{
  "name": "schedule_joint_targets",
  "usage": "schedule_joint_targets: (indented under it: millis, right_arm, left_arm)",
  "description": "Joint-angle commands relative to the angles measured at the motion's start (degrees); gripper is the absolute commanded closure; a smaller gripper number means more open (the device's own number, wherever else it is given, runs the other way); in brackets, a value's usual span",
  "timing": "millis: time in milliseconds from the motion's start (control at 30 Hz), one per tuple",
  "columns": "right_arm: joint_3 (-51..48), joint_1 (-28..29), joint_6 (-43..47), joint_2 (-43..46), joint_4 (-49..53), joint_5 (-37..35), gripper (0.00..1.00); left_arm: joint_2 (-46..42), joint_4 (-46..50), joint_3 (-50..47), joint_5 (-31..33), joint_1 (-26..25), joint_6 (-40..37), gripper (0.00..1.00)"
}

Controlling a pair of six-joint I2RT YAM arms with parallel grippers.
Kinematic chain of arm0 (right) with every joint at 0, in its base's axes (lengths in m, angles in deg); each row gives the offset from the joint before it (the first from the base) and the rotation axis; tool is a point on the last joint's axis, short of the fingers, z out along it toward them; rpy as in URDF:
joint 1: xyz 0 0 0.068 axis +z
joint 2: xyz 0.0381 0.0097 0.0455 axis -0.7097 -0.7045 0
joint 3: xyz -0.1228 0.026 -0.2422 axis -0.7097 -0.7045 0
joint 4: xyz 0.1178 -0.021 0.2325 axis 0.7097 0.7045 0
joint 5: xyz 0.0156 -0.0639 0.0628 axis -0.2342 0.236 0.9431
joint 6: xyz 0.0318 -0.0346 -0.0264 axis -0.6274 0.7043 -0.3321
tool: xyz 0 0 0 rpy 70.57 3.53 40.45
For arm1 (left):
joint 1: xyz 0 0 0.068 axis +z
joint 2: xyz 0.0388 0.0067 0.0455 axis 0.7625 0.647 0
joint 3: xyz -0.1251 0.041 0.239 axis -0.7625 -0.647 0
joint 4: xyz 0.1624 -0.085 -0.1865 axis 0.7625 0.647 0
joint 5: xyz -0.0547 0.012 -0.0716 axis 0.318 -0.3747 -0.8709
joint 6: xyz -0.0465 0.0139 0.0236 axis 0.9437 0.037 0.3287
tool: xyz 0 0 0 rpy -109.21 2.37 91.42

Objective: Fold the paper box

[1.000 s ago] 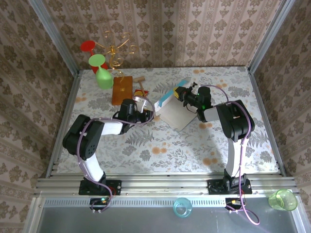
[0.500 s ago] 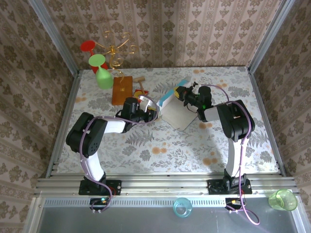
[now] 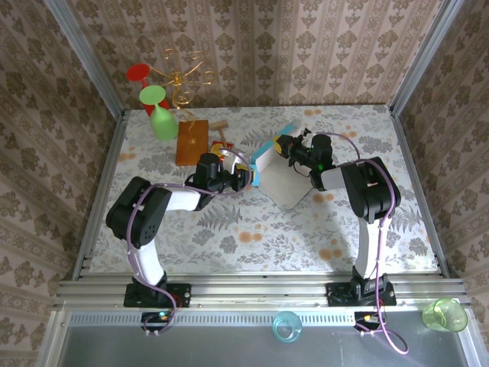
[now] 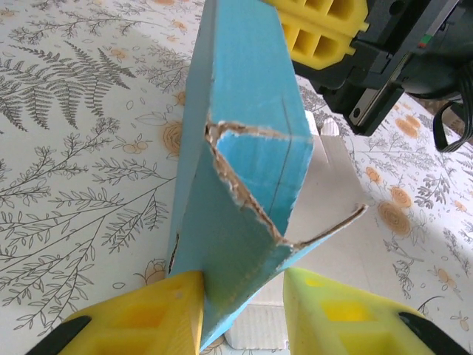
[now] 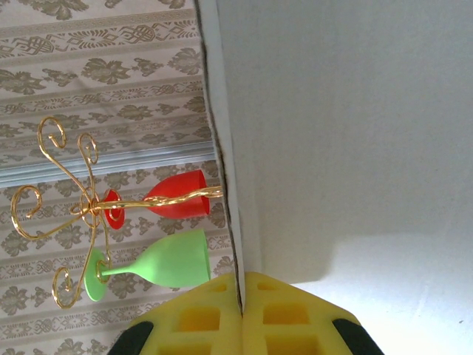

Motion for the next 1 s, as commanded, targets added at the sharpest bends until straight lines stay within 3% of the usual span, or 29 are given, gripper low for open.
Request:
schedule_joint_targets:
  millis: [0, 567, 967]
  right_arm:
    - [1.1, 0.4, -0.9, -0.5, 2.2, 0.2, 1.00]
    - [0.7, 0.8, -1.6, -0.8, 1.5, -0.6, 1.00]
    - [-1.7, 1.8, -2.7, -0.4, -2.6, -4.2, 1.00]
  left_arm:
    - [1.7, -3.7, 0.1, 1.0, -0.7, 1.6, 0.66]
    - [2.9, -3.0, 0.3, 14.9, -4.8, 1.0, 0.63]
    - [3.7, 2.7, 3.6, 31.3, -9.4, 0.1, 0.60]
